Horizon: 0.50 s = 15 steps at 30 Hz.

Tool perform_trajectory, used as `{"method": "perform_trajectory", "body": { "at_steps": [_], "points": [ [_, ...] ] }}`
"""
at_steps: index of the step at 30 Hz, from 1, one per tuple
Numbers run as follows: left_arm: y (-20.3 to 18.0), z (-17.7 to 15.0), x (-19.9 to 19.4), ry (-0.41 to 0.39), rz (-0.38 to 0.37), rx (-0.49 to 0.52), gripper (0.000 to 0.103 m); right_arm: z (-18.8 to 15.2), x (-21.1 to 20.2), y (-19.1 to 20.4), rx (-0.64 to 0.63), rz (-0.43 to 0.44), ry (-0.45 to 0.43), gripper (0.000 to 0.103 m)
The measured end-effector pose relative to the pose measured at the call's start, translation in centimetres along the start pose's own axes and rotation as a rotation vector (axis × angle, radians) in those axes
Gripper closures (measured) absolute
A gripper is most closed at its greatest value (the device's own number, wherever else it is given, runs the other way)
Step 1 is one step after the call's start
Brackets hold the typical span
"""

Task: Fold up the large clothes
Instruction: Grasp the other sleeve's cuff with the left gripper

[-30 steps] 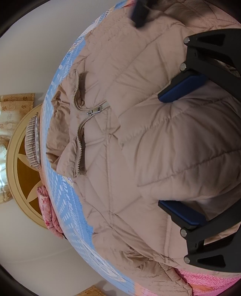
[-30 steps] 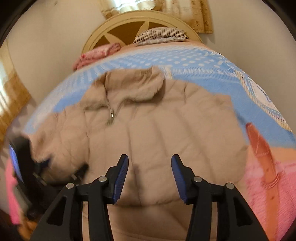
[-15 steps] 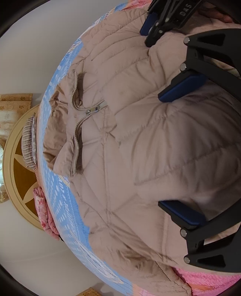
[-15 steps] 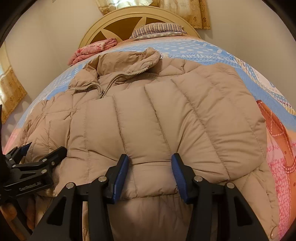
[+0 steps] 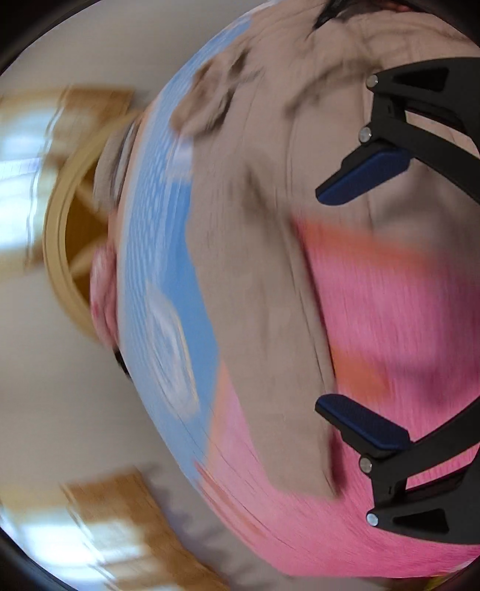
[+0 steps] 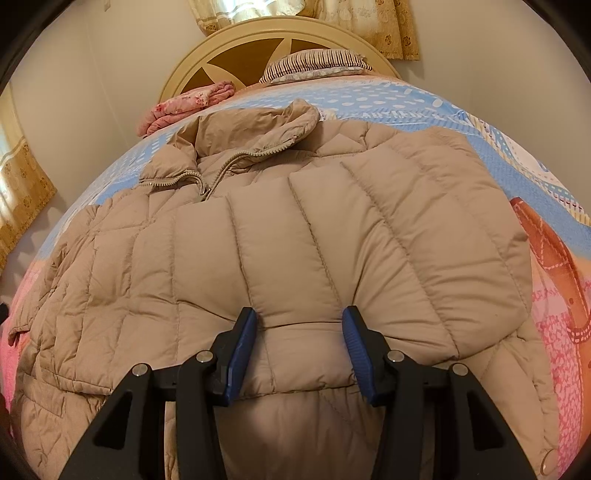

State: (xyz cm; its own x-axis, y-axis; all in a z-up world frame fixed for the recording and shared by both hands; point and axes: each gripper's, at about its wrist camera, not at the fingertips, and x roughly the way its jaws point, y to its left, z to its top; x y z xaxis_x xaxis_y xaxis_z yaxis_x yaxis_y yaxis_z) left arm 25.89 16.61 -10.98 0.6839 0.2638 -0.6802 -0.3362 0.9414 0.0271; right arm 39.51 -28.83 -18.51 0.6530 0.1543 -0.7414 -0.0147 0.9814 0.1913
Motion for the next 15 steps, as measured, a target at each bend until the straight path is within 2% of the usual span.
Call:
{"method": "perform_trajectory", "body": {
  "at_steps": [2,4,5,8,13,15],
  "points": [
    [4.6,-0.5,1.1,0.034,0.078,-0.076,0.0,0.0,-0.1,0.0,-0.001,-0.001,-0.004,0.053],
    [7.2,-0.9,2.4,0.077,0.106,-0.139,0.0,0.0,-0.1,0.0,0.0,0.001,-0.005,0.053],
    [9.0,-1.1,3.2,0.104,0.086,-0.2,0.0,0.0,-0.1,0.0,0.0,0.001,-0.005,0.053],
    [11.7,-1.3,4.9,0.12,0.042,-0.338,0.0,0.0,-0.2,0.0,-0.002,-0.001,-0.009,0.053],
    [14.4,-1.0,7.3,0.089,-0.032,-0.53,0.001,0.0,-0.2,-0.1,0.001,0.002,-0.013,0.053],
    [15.1,-1.1,7.8,0.068,-0.059,-0.599,0.005,0.0,-0.2,-0.1,0.003,0.004,-0.013,0.053]
  ]
}}
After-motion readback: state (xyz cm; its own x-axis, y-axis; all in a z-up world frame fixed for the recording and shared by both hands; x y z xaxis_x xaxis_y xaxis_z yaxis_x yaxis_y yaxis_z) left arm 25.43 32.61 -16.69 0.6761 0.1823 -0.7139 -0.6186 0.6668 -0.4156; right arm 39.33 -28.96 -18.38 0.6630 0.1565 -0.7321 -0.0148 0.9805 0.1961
